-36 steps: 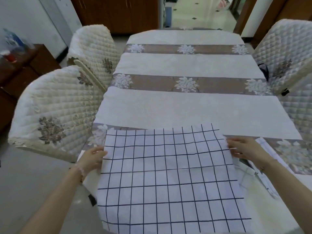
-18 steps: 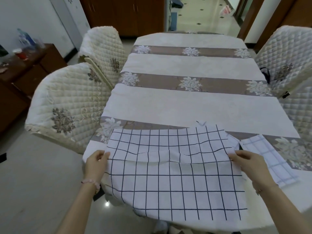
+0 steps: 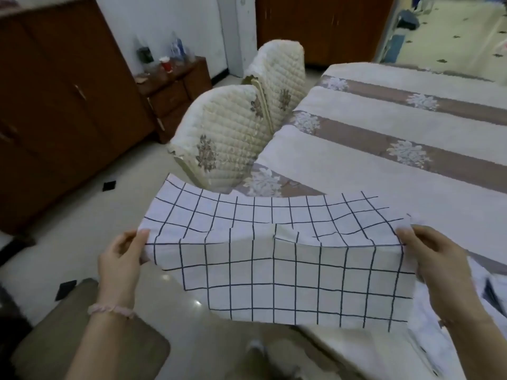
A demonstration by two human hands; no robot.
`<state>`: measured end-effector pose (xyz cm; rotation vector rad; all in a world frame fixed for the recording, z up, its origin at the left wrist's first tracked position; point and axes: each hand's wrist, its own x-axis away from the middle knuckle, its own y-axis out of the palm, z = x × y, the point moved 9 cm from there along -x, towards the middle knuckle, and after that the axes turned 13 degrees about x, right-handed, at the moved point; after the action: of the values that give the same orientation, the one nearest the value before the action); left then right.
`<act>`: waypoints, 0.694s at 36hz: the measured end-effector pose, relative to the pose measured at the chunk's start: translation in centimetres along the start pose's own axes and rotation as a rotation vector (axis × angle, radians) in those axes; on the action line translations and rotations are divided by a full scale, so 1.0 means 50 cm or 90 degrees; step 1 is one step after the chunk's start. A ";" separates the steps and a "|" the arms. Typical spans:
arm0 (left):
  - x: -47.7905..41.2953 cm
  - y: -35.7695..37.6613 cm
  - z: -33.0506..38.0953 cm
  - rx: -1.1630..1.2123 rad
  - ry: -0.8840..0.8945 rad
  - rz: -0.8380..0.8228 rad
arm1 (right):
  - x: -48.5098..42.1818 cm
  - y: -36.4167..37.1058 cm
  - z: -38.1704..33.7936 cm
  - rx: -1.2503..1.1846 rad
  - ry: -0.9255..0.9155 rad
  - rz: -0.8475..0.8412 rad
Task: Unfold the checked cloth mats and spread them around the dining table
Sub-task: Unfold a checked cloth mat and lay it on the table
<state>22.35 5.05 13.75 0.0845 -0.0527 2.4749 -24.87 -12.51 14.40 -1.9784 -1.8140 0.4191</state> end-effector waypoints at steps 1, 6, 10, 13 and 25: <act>0.001 -0.034 0.000 0.000 0.002 0.024 | -0.002 0.027 -0.012 -0.002 -0.005 -0.016; 0.001 -0.174 0.009 -0.032 0.046 0.128 | -0.003 0.180 -0.072 0.016 -0.031 -0.134; -0.021 -0.276 -0.025 -0.011 0.031 0.200 | -0.002 0.320 -0.124 0.045 -0.062 -0.211; -0.053 -0.336 -0.068 -0.012 -0.002 0.222 | 0.006 0.427 -0.151 0.055 -0.059 -0.253; -0.330 -0.544 -0.121 -0.046 -0.117 0.243 | 0.017 0.891 -0.341 0.150 -0.076 -0.366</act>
<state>51.81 16.64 6.98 0.2961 -0.2587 2.8352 22.15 -16.03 7.04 -1.2249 -2.1815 0.5372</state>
